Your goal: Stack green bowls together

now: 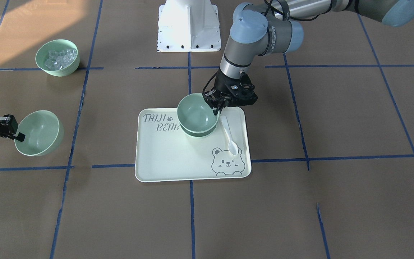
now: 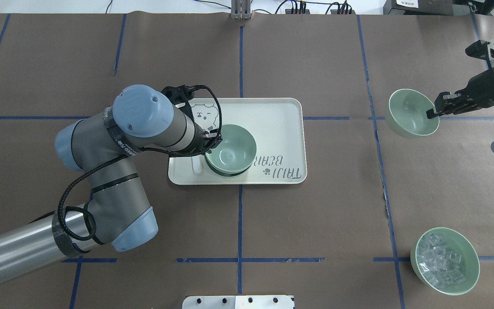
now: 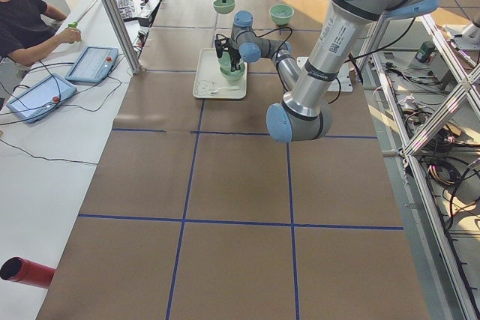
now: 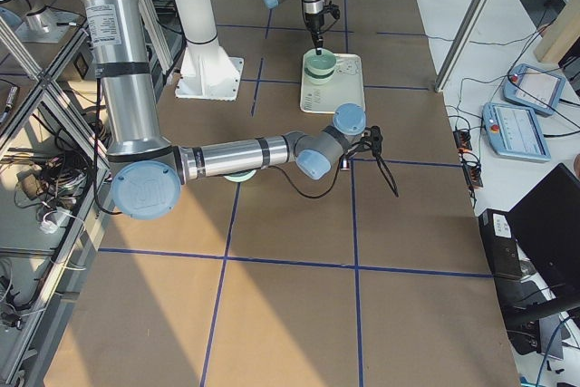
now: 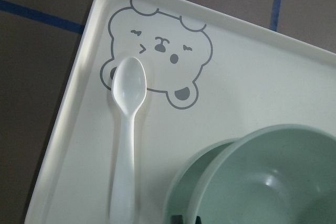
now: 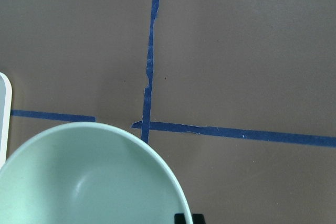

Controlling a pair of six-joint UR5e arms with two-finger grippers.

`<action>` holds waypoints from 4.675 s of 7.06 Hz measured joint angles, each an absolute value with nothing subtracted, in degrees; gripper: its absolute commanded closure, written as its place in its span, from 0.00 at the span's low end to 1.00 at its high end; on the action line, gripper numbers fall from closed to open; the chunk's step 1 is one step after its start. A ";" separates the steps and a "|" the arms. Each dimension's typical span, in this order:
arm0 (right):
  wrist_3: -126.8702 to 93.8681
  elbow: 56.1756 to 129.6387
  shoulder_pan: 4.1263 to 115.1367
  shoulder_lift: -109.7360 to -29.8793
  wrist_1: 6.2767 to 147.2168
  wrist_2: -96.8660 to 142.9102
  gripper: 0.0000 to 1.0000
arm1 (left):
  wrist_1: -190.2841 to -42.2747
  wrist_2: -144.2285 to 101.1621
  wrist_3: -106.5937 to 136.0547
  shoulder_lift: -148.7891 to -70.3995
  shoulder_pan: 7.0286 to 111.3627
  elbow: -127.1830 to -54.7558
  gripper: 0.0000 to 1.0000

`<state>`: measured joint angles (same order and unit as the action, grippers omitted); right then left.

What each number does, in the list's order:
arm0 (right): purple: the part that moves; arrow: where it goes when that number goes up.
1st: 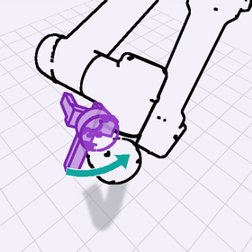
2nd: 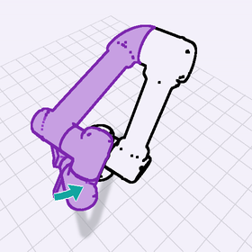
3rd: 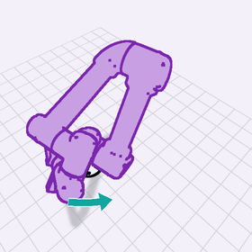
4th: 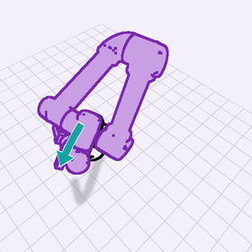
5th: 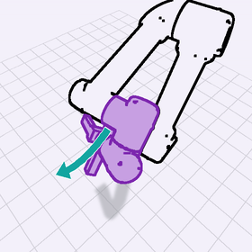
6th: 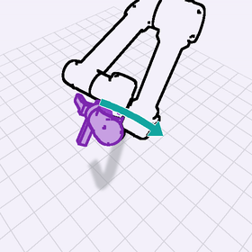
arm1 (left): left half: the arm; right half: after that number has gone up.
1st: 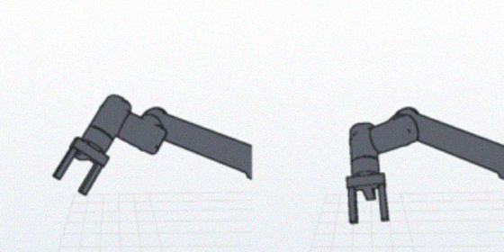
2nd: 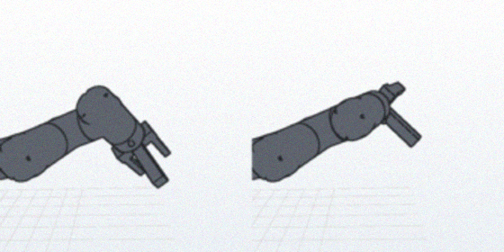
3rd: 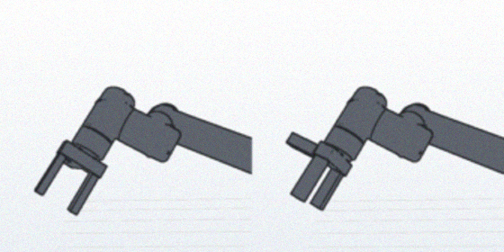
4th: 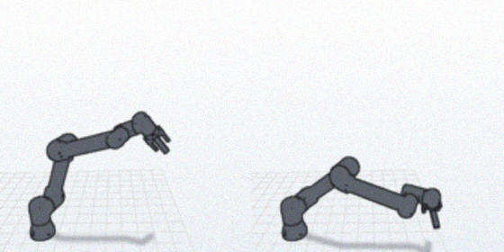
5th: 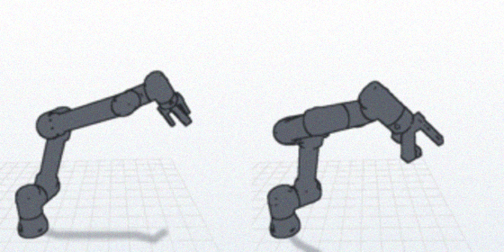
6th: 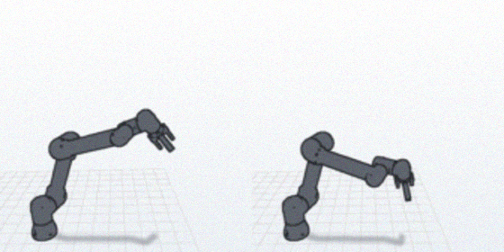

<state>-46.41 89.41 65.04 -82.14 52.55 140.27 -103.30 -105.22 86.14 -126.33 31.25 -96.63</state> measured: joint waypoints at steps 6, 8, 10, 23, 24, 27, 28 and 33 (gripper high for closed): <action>-57.86 89.94 62.12 -73.98 52.98 139.86 1.00 | -100.64 -105.32 79.59 -125.60 34.96 -99.05 0.00; -66.45 90.71 56.21 -67.79 53.20 137.00 1.00 | -96.24 -109.85 70.55 -123.80 41.37 -102.49 0.00; -71.38 91.50 48.31 -63.35 53.81 129.84 1.00 | -95.04 -113.08 61.99 -120.03 46.97 -105.48 0.00; -71.93 90.98 33.28 -49.82 74.20 113.04 0.00 | -95.18 -113.82 50.89 -115.40 52.73 -105.64 0.00; -72.07 91.05 33.30 -49.95 74.14 112.99 0.00 | -95.18 -113.82 50.89 -115.40 52.73 -105.57 0.00; -71.97 91.53 33.92 -50.39 74.15 113.14 0.00 | -95.24 -113.74 50.84 -115.34 52.73 -105.26 0.00; -71.53 92.33 35.04 -51.38 74.91 113.50 0.00 | -95.19 -113.75 50.26 -114.95 52.76 -105.37 0.00; -51.22 107.55 44.75 -63.19 91.31 117.72 0.00 | -94.81 -118.87 30.42 -107.75 61.81 -105.15 0.00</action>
